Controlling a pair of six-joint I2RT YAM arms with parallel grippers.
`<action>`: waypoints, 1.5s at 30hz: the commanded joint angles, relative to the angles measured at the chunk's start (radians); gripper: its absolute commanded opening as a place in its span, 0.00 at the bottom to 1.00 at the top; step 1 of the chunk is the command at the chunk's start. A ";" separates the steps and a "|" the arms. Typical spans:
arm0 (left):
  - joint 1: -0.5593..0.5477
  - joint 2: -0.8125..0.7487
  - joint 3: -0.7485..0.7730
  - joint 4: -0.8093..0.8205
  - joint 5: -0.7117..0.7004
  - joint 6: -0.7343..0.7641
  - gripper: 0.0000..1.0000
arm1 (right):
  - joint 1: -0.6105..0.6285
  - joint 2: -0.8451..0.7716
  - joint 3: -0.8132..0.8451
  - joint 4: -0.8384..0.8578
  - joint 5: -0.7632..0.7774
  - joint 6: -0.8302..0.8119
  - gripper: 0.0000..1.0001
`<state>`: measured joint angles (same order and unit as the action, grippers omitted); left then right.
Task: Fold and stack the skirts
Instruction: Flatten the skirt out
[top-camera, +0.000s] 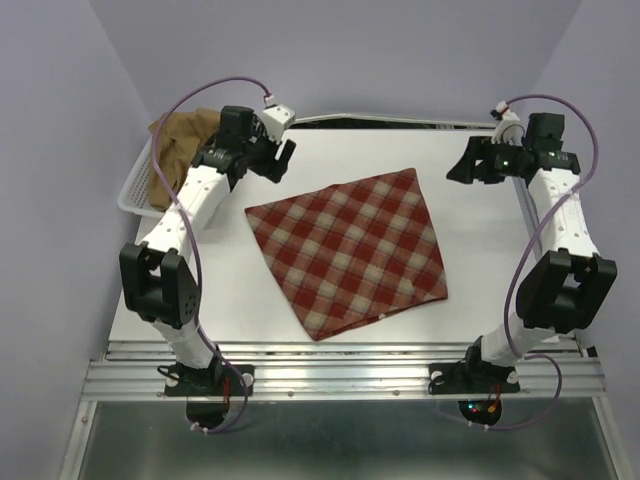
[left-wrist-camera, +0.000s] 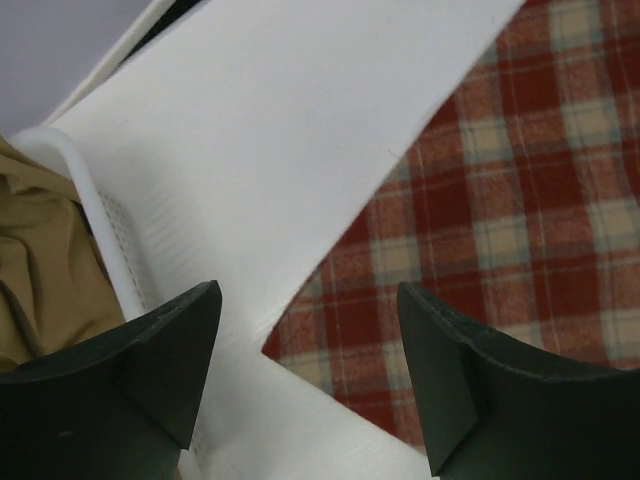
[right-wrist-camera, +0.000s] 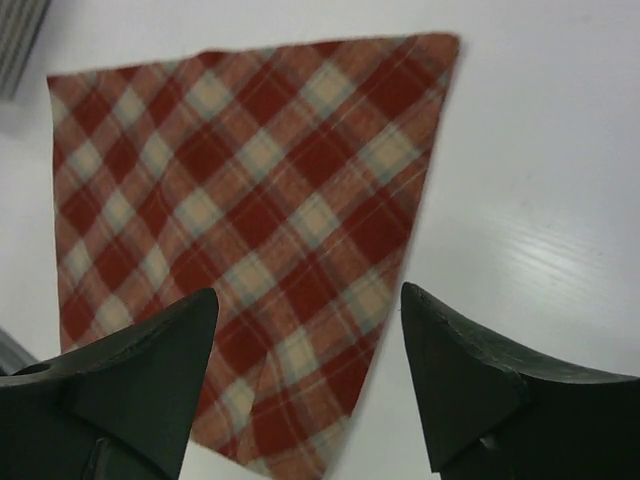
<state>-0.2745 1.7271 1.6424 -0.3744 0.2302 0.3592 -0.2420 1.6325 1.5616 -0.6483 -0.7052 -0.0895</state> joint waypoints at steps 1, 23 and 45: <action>-0.006 -0.070 -0.148 -0.072 0.093 0.087 0.79 | 0.075 -0.020 -0.046 -0.339 -0.016 -0.263 0.77; -0.063 0.092 -0.383 -0.026 -0.127 0.354 0.59 | 0.297 0.349 -0.208 -0.119 0.460 -0.303 0.48; -0.488 0.013 -0.348 -0.161 0.203 0.252 0.59 | 0.345 0.523 0.412 0.000 0.512 -0.285 0.53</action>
<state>-0.7799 1.7775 1.1915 -0.5087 0.3378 0.7254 0.1139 2.3051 1.9980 -0.6865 -0.2146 -0.3668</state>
